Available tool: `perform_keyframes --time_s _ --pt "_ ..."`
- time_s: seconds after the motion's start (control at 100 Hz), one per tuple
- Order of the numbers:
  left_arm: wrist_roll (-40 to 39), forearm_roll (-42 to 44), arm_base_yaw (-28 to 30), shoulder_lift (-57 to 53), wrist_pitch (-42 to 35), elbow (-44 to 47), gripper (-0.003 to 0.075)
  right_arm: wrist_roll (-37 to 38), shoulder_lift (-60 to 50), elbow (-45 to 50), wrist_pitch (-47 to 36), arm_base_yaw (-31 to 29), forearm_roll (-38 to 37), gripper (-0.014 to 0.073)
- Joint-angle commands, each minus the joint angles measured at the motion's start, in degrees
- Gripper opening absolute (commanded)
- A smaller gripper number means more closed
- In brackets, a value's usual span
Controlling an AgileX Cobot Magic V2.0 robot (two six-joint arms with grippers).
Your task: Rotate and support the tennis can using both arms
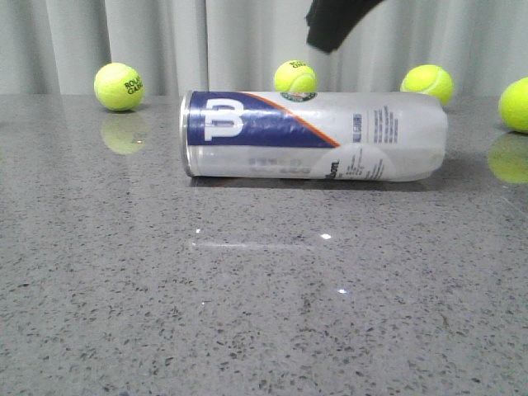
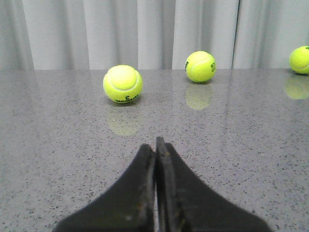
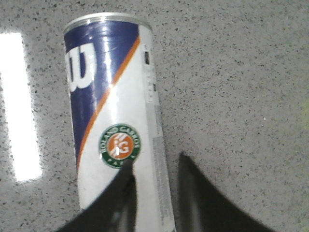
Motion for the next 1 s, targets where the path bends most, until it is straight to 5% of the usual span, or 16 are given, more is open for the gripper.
perform_keyframes --time_s 0.0,0.23,0.44,0.7,0.99 --pt "-0.39 -0.05 -0.05 -1.96 -4.49 2.55 -0.0019 4.42 -3.70 -1.91 -1.09 0.10 0.97 -0.0067" --pt "-0.39 0.78 -0.05 -1.96 -4.49 2.55 -0.0019 29.78 -6.47 -0.53 -3.11 -0.08 1.40 -0.0062" --pt "-0.39 0.78 -0.05 -1.96 -4.49 2.55 -0.0019 47.64 -15.99 11.40 -17.72 -0.14 -1.68 -0.0062" --pt "-0.39 0.78 -0.05 -1.96 -4.59 2.55 -0.0019 49.60 -30.92 31.51 -36.29 -0.14 -1.83 -0.0062" --pt "-0.39 0.78 -0.05 -1.96 -6.19 2.55 -0.0019 49.54 -47.66 50.94 -46.58 -0.14 -1.89 -0.0062"
